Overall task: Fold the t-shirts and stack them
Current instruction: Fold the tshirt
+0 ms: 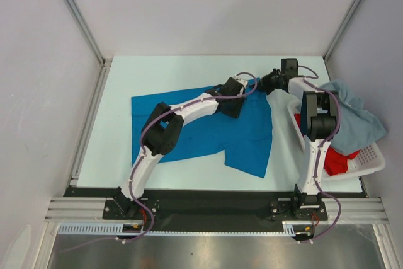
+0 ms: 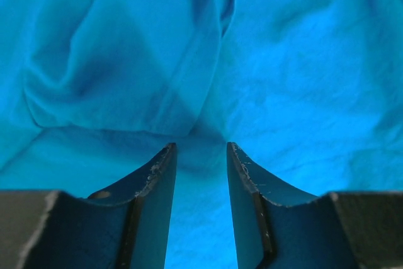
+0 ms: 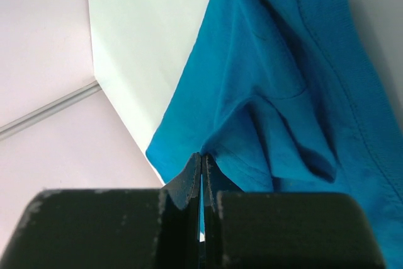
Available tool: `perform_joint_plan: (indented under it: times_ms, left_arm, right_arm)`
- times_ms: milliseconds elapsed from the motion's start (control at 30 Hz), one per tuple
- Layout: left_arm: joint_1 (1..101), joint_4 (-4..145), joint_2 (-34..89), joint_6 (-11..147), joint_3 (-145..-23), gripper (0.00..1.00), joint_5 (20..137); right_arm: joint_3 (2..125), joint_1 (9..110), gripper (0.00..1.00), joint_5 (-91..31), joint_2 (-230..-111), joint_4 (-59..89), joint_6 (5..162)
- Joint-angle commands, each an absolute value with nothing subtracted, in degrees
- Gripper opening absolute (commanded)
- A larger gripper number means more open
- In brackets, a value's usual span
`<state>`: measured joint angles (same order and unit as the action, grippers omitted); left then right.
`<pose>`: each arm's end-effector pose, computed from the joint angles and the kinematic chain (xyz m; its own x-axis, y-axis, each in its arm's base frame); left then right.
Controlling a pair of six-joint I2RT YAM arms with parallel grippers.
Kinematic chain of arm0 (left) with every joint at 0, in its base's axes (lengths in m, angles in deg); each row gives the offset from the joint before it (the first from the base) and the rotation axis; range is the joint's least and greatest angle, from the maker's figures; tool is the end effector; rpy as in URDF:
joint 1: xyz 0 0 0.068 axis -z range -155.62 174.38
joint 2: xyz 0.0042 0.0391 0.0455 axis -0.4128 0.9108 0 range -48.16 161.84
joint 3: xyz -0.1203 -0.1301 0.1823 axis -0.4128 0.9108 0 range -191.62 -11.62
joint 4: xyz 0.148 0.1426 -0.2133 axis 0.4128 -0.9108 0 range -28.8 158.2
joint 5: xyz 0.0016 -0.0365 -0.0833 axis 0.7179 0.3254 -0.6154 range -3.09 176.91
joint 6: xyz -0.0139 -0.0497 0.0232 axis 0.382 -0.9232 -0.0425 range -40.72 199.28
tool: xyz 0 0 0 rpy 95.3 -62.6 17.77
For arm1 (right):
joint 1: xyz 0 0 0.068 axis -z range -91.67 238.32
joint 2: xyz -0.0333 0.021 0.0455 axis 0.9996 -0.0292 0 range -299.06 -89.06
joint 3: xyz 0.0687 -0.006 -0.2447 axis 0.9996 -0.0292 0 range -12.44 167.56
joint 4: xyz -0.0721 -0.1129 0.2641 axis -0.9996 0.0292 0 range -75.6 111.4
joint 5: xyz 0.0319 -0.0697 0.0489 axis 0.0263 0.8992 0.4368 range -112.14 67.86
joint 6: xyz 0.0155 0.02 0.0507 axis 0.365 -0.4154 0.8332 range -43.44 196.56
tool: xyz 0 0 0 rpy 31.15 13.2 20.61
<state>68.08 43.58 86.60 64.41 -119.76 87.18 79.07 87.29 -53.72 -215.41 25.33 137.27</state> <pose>0.3921 -0.3746 0.1261 -0.7216 0.3346 -0.6060 0.5210 0.8390 -0.1571 0.5052 0.0298 0.1217 -0.6825 0.7308 -0.0141 0.4386 0.4249 0.7919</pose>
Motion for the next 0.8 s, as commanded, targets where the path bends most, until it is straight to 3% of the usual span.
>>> perform_joint_plan:
  times_ms: [0, 533, 633, 767]
  left_arm:
    - [68.3, 43.4, 87.6, 65.7, -123.9, 0.43, 90.2]
    - [68.3, 40.4, 91.9, 66.6, -130.3, 0.36, 94.5]
    - [68.2, 39.8, 92.3, 67.2, -131.3, 0.32, 95.0]
    - [68.2, 39.1, 92.5, 67.9, -132.5, 0.12, 95.2]
  right_arm:
    - [79.1, 87.9, 0.0, -54.4, -214.0, 25.2, 135.6]
    - [79.1, 87.9, 0.0, -55.3, -214.0, 25.3, 134.0]
    - [79.0, 87.9, 0.0, -55.3, -214.0, 26.0, 133.5]
    - [79.1, 87.9, 0.0, -54.8, -213.5, 27.5, 132.0]
